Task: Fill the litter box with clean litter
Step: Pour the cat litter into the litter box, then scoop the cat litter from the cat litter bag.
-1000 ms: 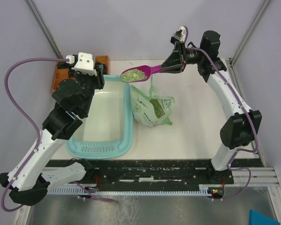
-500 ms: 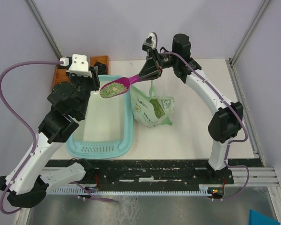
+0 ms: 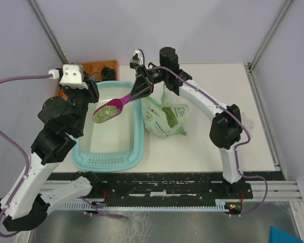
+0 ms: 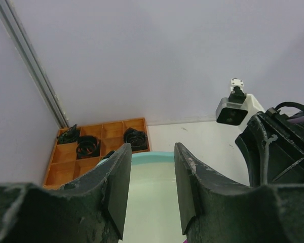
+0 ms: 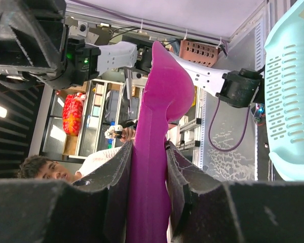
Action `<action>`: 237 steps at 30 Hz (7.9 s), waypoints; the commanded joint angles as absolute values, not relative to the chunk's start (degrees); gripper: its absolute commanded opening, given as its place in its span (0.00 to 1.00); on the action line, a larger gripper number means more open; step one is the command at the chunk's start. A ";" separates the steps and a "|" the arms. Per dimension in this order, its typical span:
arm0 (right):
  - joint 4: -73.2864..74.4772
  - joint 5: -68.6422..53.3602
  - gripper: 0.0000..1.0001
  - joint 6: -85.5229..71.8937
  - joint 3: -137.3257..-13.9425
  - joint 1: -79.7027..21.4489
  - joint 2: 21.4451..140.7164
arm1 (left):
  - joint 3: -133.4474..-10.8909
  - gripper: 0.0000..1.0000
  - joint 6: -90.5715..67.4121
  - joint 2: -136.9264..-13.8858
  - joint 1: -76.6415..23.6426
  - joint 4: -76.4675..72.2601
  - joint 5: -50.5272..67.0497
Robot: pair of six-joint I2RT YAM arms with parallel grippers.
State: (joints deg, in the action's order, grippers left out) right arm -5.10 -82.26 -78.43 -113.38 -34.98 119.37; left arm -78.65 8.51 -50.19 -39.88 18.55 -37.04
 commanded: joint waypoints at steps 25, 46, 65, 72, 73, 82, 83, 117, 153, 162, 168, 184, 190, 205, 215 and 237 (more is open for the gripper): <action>-0.28 -79.85 0.02 -72.13 -121.42 -40.08 125.91 | -81.91 0.46 8.17 -52.74 -39.96 19.26 -36.44; 54.06 -54.52 0.02 -22.51 -128.75 -42.25 119.58 | -80.17 0.47 9.43 -52.21 -39.95 16.95 -36.13; 62.12 -40.70 0.02 -9.53 -144.64 -40.90 126.05 | -77.91 0.47 8.09 -50.98 -39.99 17.49 -35.99; 61.72 -37.92 0.02 -7.17 -150.28 -39.07 128.39 | -77.88 0.47 8.04 -52.04 -40.03 17.33 -34.82; 61.88 -37.22 0.02 -6.53 -151.24 -38.84 128.71 | -77.87 0.47 8.08 -52.30 -39.98 17.28 -34.74; 60.61 -34.54 0.02 -3.55 -156.81 -37.80 129.80 | -75.98 0.47 8.09 -52.84 -39.96 15.53 -34.28; 60.35 -34.14 0.02 -3.23 -156.69 -37.84 129.62 | -75.88 0.47 8.02 -52.82 -39.99 15.41 -34.23; 50.97 -10.38 0.01 5.41 -149.76 -31.81 116.91 | -74.06 0.59 7.14 -56.34 -39.99 14.12 -24.35; 100.80 -55.33 0.01 15.33 -137.68 4.85 95.10 | -94.24 0.62 11.43 -80.70 -39.95 21.90 -4.95; 100.97 -55.85 0.01 14.64 -126.02 1.36 88.33 | -93.87 0.62 11.96 -80.87 -39.87 24.51 -4.42; 100.89 -50.16 0.02 15.76 -113.81 -6.01 82.43 | -90.71 0.62 11.47 -77.55 -39.86 25.50 -1.42; 98.14 -38.87 0.02 13.54 -118.40 -11.00 91.80 | -88.21 0.67 13.47 -77.93 -39.99 32.79 5.07; 98.08 -35.97 0.02 14.06 -120.42 -13.01 95.61 | -85.36 0.85 18.51 -72.54 -39.95 34.83 6.08; 97.55 -33.09 0.02 13.39 -123.64 -15.11 100.94 | -81.03 0.89 28.41 -70.21 -39.99 37.40 7.18; 97.80 -33.87 0.02 13.54 -122.30 -15.34 100.30 | -77.96 0.93 35.39 -73.14 -39.84 28.19 5.70; 97.05 -33.11 0.02 12.78 -121.24 -15.58 100.73 | -84.97 0.71 36.34 -79.47 -39.11 40.57 14.96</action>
